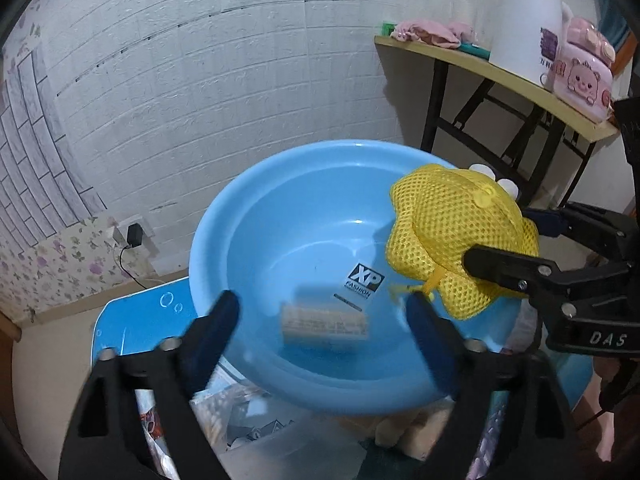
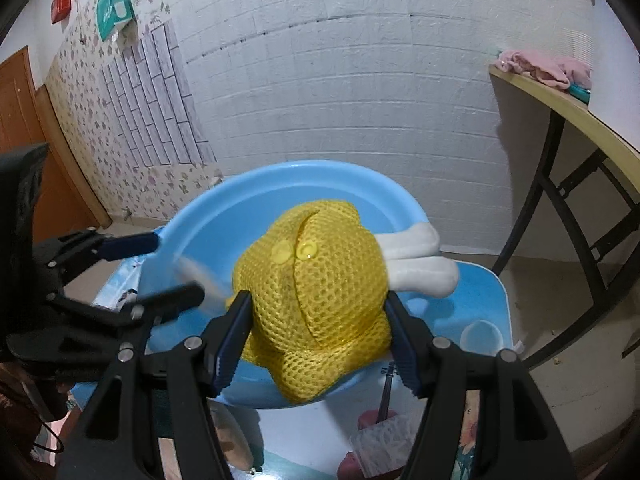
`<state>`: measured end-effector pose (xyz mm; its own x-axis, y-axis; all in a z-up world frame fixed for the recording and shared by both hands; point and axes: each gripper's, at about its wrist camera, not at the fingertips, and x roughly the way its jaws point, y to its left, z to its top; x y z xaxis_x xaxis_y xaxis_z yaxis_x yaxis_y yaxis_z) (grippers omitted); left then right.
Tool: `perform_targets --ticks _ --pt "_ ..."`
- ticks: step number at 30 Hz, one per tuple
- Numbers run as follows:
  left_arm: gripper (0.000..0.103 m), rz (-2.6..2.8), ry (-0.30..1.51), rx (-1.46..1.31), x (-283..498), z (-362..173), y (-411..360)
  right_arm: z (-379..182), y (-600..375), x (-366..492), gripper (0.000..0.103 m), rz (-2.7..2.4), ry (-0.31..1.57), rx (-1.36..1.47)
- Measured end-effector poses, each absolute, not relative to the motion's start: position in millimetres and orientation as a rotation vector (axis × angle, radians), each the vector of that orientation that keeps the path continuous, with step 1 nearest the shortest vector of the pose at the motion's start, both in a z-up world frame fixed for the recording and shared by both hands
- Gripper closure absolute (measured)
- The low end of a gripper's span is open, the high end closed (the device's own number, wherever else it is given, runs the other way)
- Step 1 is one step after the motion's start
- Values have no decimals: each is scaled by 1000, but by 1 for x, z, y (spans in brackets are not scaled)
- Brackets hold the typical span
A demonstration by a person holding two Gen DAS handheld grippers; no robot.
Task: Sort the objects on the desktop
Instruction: 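Carry the tissue pack and yellow mesh toy over the blue basin and release both, then withdraw both tools from the basin back over the table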
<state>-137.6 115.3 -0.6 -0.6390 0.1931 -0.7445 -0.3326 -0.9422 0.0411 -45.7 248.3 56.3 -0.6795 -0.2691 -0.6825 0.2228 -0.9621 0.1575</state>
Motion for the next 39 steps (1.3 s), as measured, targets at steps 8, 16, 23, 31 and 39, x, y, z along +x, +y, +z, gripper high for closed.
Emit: perform_targets --ticks 8,16,23,31,39 --pt "8 2594 256 -1133 -117 0 106 59 242 -45 38 -2683 -124 1074" --pt "0 2636 238 -1128 -98 5 86 68 220 -49 33 -2673 -149 1032" --pt "0 2643 179 -1153 -86 2 73 72 218 -27 24 -2691 -100 1041" --pt "0 2636 160 -1186 -69 -9 68 66 224 -5 24 -2684 -142 1073" --pt "0 2636 195 -1218 -55 -20 67 57 219 8 24 -2666 -132 1104"
